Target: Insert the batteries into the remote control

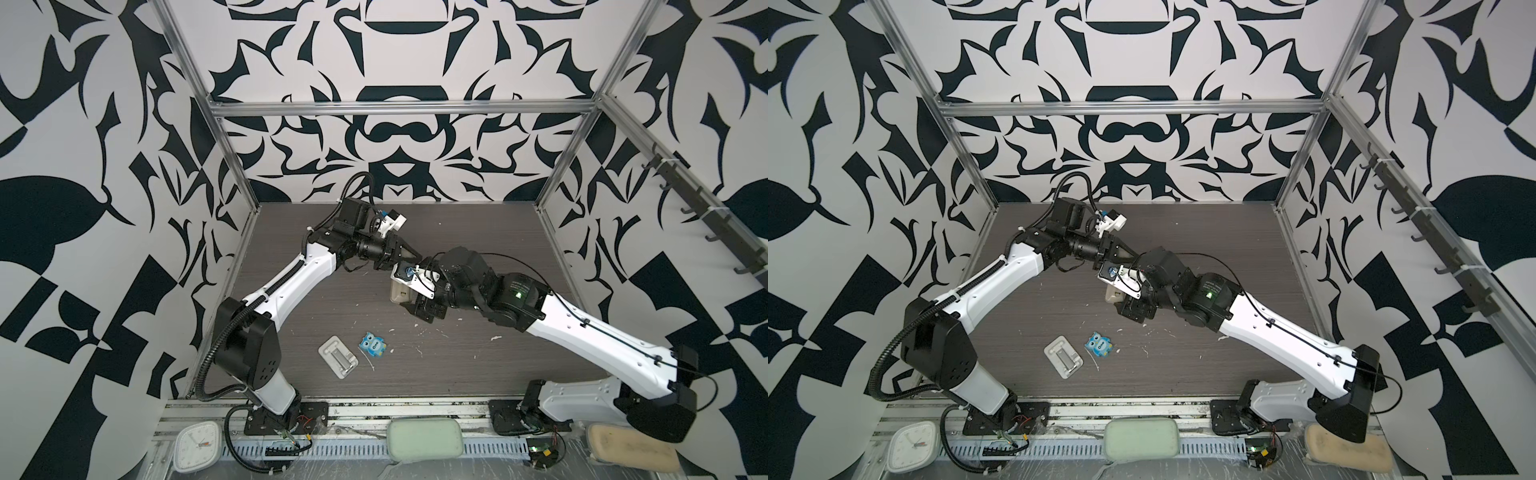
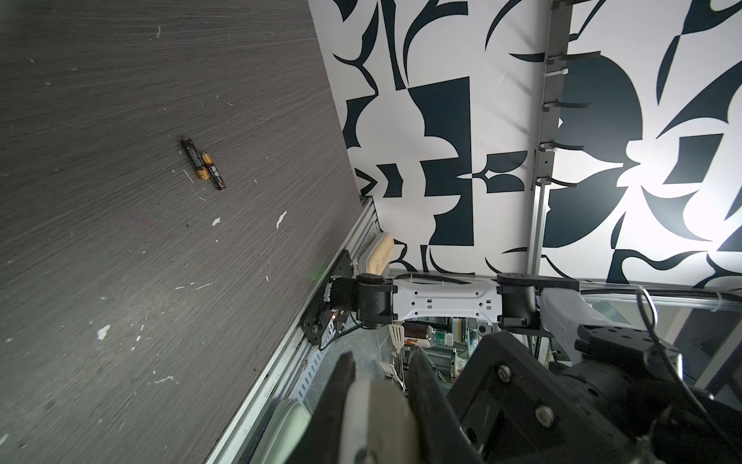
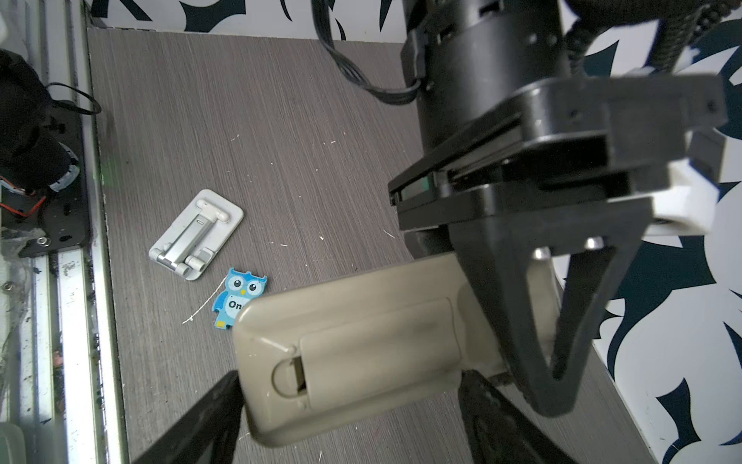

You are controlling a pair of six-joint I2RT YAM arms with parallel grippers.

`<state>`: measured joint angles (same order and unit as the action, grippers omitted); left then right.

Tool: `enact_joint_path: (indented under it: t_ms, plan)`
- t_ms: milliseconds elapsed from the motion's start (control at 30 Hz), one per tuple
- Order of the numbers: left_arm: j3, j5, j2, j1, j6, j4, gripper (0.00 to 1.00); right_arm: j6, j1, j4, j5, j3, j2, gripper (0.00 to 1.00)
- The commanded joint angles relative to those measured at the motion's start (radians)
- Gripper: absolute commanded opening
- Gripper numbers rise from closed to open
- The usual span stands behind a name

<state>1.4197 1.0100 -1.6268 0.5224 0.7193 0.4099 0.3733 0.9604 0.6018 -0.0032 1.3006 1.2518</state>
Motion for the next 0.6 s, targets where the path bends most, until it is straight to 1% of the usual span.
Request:
enact_joint_path:
  t_ms: [0, 333, 567]
  plan:
    - [0.048, 0.027, -0.005, 0.002, -0.034, 0.052, 0.00, 0.013, 0.005, 0.013, 0.004, 0.074, -0.018, 0.87]
    - [0.044, 0.041, -0.009, 0.003, -0.049, 0.061, 0.00, 0.039, 0.005, 0.014, 0.004, 0.139, 0.017, 0.87]
    - [0.063, 0.064, -0.017, 0.002, -0.047, 0.062, 0.00, 0.058, 0.005, -0.007, 0.042, 0.137, 0.049, 0.87]
